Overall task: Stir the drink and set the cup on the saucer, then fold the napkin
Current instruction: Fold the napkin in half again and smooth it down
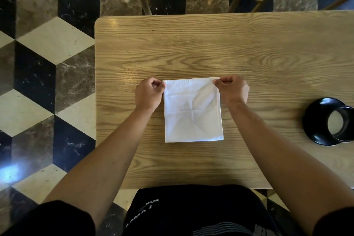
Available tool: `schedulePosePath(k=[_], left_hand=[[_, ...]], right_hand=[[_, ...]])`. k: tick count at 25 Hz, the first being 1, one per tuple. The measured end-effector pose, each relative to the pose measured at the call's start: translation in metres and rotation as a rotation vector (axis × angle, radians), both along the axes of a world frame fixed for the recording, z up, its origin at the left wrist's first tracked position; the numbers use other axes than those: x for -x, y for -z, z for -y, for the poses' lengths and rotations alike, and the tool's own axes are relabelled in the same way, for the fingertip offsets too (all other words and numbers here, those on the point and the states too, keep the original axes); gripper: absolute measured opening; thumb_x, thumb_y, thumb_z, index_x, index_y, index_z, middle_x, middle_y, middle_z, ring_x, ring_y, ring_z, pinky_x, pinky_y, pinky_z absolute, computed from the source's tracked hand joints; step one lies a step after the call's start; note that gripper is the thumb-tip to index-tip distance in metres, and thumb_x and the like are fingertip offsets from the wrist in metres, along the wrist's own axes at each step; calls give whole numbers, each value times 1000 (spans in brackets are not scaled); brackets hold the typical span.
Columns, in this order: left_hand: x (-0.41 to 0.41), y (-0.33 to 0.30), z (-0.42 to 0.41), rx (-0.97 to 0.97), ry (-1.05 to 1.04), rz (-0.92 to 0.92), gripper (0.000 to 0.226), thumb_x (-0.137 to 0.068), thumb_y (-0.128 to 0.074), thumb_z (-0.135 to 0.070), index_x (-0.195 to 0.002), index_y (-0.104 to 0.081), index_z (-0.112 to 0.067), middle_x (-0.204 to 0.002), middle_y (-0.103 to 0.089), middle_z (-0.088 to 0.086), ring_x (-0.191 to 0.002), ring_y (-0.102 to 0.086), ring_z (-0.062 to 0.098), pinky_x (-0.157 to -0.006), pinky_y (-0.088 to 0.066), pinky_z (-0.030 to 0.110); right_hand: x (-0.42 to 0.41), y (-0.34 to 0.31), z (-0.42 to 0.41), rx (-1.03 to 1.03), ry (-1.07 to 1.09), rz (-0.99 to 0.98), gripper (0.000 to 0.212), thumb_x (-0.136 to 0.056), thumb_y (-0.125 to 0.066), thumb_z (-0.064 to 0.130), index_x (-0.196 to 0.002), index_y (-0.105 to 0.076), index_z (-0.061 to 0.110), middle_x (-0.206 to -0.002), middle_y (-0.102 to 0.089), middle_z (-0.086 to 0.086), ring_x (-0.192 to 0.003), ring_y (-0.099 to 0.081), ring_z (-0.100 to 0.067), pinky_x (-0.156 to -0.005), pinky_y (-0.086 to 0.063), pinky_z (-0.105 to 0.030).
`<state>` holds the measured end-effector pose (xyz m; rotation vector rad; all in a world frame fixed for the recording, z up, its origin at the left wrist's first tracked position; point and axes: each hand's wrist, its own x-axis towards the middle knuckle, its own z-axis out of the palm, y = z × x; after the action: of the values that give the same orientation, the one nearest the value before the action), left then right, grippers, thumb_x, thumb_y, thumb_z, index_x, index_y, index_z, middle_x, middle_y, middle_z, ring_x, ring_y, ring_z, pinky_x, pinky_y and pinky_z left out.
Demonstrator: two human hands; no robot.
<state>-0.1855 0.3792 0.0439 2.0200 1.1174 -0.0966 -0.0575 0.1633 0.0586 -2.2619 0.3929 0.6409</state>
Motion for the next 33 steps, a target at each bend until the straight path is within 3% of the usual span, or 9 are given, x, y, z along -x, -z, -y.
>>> schedulePosePath(k=[6, 9, 12, 14, 16, 19, 25, 33], left_hand=[[2, 7, 1, -73, 37, 9, 18, -91, -71, -33, -93, -74, -16, -76, -62, -8, -83, -67, 21, -73, -47, 31], [7, 6, 3, -136, 81, 81, 24, -93, -68, -34, -101, -70, -11, -82, -65, -2, -85, -67, 26, -77, -52, 37], [25, 9, 10, -483, 313, 235, 36, -99, -57, -25, -126, -61, -1, -122, -65, 16, -112, -62, 35, -98, -50, 46], [39, 17, 16, -630, 602, 267, 50, -104, -50, -25, -145, -48, 3, -151, -49, 22, -142, -45, 39, -118, -36, 50], [50, 25, 18, -648, 786, 209, 59, -108, -40, -32, -156, -32, 2, -166, -29, 20, -156, -24, 37, -127, -21, 54], [55, 39, 12, -665, 852, 86, 63, -110, -27, -38, -160, -22, -1, -170, -17, 17, -159, -14, 32, -129, -13, 53], [60, 56, 6, -714, 892, 12, 67, -105, -28, -35, -161, -16, 1, -171, -12, 19, -160, -8, 31, -129, -13, 54], [60, 60, 6, -707, 855, 63, 70, -106, -33, -39, -161, -17, 0, -171, -12, 17, -160, -11, 31, -128, -11, 55]], right_hand=[[2, 4, 1, 10, -6, 43, 18, -82, -78, 36, -89, -72, 21, -84, -74, 7, -77, -67, -10, -60, -41, -11], [15, 7, -5, 43, -17, 172, 21, -86, -69, 35, -97, -70, 17, -94, -71, 4, -92, -66, -19, -80, -50, -27], [41, 9, -19, 113, -341, 601, 25, -94, -57, 28, -109, -67, 9, -111, -63, -12, -105, -55, -34, -95, -42, -41], [61, 15, -34, 66, -640, 719, 32, -99, -52, 23, -123, -63, 4, -128, -60, -17, -121, -51, -38, -108, -38, -48], [84, 28, -48, 19, -844, 721, 43, -103, -45, 22, -139, -55, 1, -147, -52, -18, -142, -41, -38, -122, -26, -51], [105, 47, -60, 57, -982, 679, 52, -106, -38, 25, -153, -40, 2, -162, -35, -14, -153, -25, -34, -126, -19, -49], [106, 68, -61, 214, -1012, 663, 64, -104, -33, 40, -158, -28, 4, -167, -25, -13, -156, -18, -27, -128, -10, -42], [92, 72, -28, 359, -1017, 693, 78, -103, -29, 57, -161, -16, 7, -170, -13, -9, -158, -10, -23, -128, -10, -45]])
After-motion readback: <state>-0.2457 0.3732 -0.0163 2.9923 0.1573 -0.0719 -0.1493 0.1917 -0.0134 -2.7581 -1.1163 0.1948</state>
